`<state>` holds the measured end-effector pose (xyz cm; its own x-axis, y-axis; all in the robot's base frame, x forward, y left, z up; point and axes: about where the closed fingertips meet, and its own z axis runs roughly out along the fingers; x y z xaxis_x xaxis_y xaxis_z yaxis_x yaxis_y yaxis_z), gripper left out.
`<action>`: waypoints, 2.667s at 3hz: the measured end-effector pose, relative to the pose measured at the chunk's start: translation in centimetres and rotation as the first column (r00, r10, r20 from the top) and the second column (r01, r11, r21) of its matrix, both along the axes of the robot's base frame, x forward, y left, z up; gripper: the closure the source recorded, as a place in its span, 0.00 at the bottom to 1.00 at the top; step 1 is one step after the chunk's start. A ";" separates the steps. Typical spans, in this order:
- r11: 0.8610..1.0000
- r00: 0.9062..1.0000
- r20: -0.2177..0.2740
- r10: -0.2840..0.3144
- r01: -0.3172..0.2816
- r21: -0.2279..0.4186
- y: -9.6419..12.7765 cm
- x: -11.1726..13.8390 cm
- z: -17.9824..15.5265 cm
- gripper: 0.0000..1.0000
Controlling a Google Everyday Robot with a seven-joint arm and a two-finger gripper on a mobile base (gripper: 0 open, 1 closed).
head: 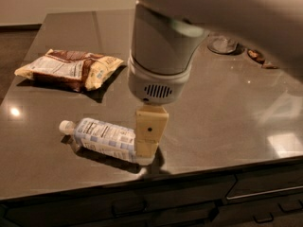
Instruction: Place blue plastic bottle upright
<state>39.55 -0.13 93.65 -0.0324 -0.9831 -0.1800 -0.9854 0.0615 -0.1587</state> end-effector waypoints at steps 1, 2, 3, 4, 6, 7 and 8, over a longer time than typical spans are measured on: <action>1.000 1.000 -0.019 0.022 -0.022 0.013 2.5 -0.1 0.2 0.00; 0.999 0.998 -0.054 0.034 -0.033 0.014 5.4 0.2 -0.8 0.00; 0.999 0.995 -0.096 0.035 -0.033 0.018 8.0 0.4 -2.5 0.00; 1.000 0.990 -0.141 0.020 -0.021 0.000 10.0 0.6 -4.9 0.00; 0.998 0.982 -0.187 -0.029 0.019 -0.054 12.2 1.4 -7.7 0.16; 0.997 0.981 -0.189 -0.045 0.032 -0.073 12.4 1.9 -7.9 0.39; 0.999 0.982 -0.186 -0.018 0.010 -0.046 12.2 2.0 -7.8 0.61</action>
Offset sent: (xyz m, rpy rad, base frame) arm 0.0099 0.0834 -0.0317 0.0013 0.1347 0.0351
